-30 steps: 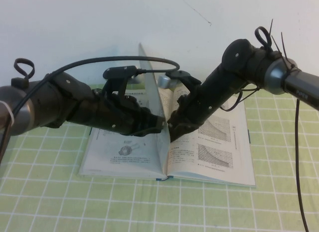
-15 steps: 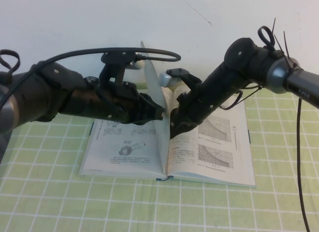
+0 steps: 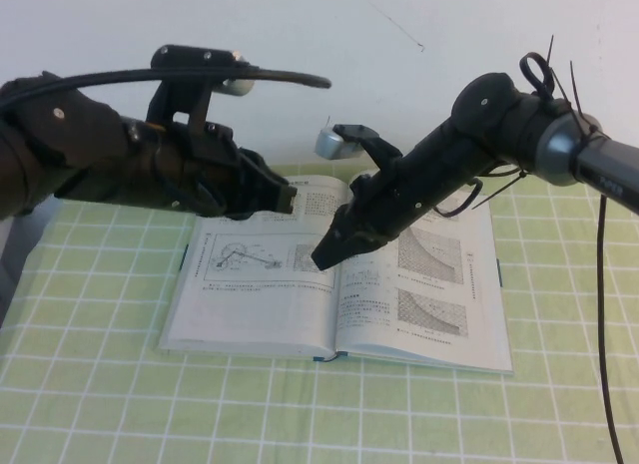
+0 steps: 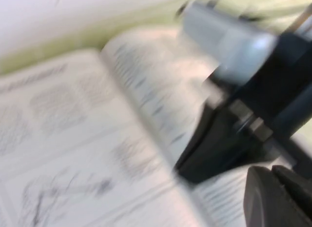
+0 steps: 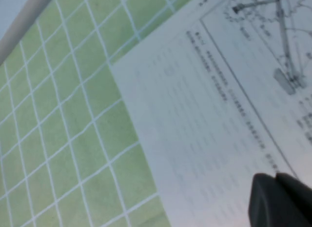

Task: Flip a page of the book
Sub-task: Open the closed book

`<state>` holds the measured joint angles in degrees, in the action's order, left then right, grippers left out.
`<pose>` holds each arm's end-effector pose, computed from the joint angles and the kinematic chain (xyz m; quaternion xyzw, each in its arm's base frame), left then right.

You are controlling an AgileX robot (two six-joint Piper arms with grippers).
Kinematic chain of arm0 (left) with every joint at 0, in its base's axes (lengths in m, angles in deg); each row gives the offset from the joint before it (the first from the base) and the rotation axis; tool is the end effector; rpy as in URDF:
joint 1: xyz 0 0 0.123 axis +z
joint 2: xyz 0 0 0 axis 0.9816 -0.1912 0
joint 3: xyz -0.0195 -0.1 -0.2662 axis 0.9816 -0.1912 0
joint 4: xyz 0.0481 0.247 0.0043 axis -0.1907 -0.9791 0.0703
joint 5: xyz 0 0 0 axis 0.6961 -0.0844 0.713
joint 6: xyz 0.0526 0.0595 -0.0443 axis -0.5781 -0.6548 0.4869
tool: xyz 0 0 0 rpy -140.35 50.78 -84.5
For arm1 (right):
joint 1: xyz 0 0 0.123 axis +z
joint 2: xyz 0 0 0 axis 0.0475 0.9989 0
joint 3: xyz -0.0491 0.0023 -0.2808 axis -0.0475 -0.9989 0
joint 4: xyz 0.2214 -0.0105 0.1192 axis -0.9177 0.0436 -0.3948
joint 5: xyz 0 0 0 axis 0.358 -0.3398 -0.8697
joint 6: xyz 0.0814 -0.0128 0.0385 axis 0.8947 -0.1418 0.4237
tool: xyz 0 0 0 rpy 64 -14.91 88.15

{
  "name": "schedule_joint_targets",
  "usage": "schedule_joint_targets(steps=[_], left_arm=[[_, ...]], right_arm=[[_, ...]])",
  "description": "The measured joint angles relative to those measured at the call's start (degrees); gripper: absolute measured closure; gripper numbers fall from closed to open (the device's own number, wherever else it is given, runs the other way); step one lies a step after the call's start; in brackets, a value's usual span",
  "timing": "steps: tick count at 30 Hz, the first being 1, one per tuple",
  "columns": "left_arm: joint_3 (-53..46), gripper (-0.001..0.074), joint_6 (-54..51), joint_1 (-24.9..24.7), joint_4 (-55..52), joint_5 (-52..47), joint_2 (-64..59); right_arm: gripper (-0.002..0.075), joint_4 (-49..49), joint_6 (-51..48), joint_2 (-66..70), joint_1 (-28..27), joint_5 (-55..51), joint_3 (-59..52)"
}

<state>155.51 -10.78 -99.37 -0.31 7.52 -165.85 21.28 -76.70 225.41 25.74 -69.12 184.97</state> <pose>0.3162 -0.1528 0.3140 0.2142 0.8572 -0.2507 0.3956 0.4398 0.2543 0.1700 -0.3664 0.8408 0.3706 0.1465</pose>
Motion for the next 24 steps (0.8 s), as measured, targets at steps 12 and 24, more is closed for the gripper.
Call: schedule_joint_targets(steps=[12,24], left_arm=[[0.0,0.0738,10.36,0.0,-11.0,0.11,-10.67],[0.0,0.0738,10.58,0.0,-11.0,2.93,-20.29]], right_arm=[[0.0728,28.03,13.22,-4.26,-2.68,-5.13,-0.29],[0.0728,28.29,15.15,0.1,-2.23,-4.42,-1.3]])
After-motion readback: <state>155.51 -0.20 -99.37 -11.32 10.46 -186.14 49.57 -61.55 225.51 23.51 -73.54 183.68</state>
